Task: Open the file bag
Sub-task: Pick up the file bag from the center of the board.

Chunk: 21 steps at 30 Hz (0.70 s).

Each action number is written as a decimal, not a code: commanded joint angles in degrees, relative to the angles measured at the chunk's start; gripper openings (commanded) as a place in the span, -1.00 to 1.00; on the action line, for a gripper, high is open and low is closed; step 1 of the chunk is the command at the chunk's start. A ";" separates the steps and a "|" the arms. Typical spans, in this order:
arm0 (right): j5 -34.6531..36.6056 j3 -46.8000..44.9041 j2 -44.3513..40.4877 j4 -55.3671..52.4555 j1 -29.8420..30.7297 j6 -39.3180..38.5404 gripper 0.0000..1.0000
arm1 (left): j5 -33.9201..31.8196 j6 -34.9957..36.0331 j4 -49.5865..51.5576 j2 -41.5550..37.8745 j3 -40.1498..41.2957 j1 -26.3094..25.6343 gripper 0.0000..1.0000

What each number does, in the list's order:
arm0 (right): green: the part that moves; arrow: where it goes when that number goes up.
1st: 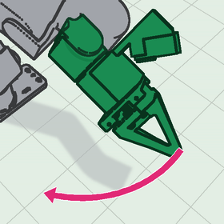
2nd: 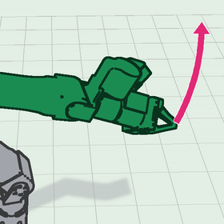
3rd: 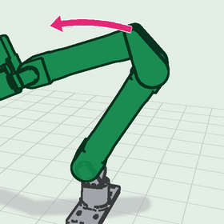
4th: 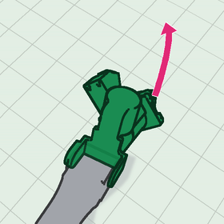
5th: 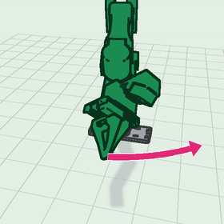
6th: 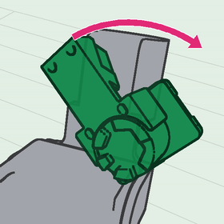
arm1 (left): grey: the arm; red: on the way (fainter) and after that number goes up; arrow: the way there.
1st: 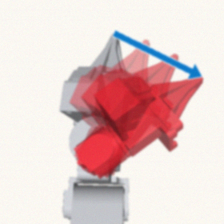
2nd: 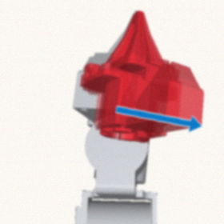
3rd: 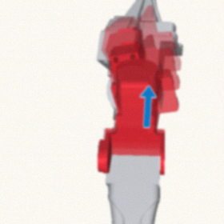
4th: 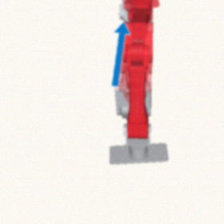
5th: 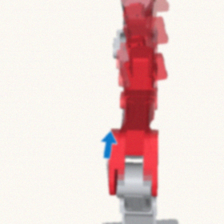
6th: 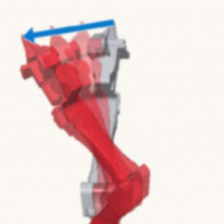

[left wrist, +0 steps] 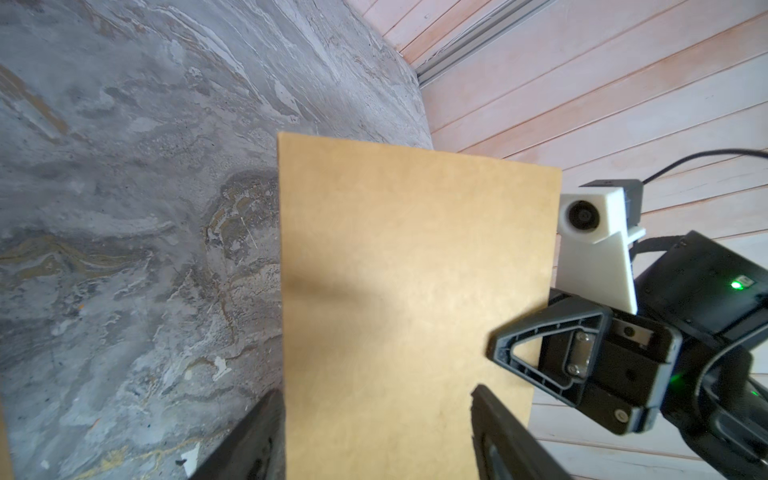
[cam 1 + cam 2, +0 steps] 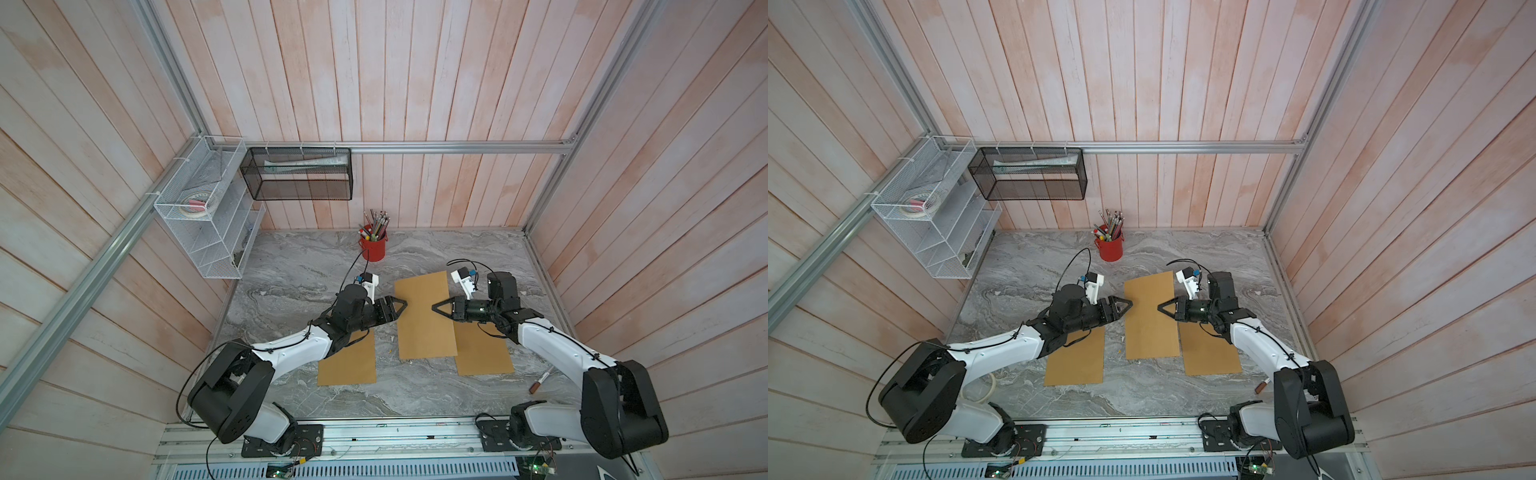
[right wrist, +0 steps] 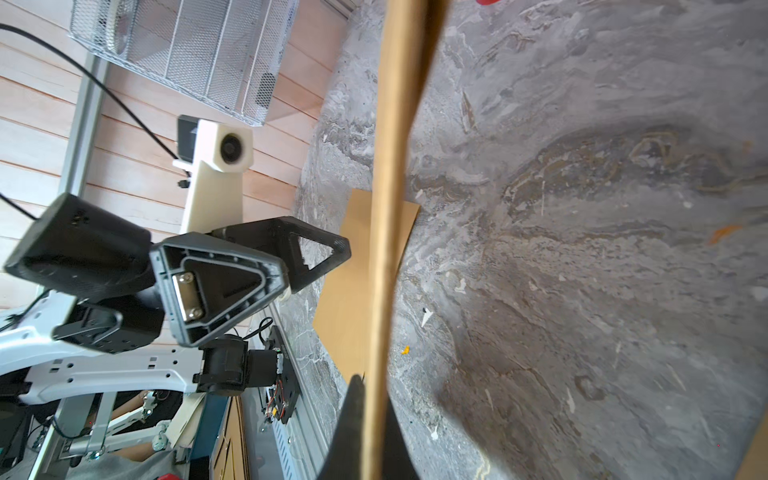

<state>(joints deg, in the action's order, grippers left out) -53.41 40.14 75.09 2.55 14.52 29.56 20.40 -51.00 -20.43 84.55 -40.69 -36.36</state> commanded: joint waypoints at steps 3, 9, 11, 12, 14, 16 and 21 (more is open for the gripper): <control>-5.29 2.14 -1.07 3.56 -0.46 1.78 -1.00 | 3.76 -1.38 -7.20 0.17 1.25 1.20 0.46; -8.59 1.41 -1.22 9.89 -0.57 5.64 -1.00 | 4.29 -1.18 -8.88 0.34 1.63 1.64 0.46; -9.29 1.13 -1.17 12.02 -0.64 7.10 -1.00 | 4.68 -1.75 -10.69 0.24 2.32 1.80 0.44; -9.57 1.13 -1.09 12.72 -0.72 7.62 -1.00 | 4.94 -2.11 -11.74 0.21 2.65 1.82 0.43; -10.17 1.11 -0.87 14.34 -0.79 8.62 -1.00 | 5.41 -2.67 -13.65 0.25 3.10 1.91 0.42; -10.45 1.17 -0.74 15.61 -0.82 9.47 -1.00 | 6.08 -2.96 -14.92 0.21 3.37 1.99 0.38; -10.57 1.35 0.01 17.06 -0.81 10.49 -1.00 | 7.48 -3.83 -19.34 0.00 4.22 2.25 0.25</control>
<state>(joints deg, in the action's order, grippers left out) -62.13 40.77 75.11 16.40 14.04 38.61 26.00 -54.48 -34.81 84.55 -37.36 -34.50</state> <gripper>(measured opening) 0.047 0.635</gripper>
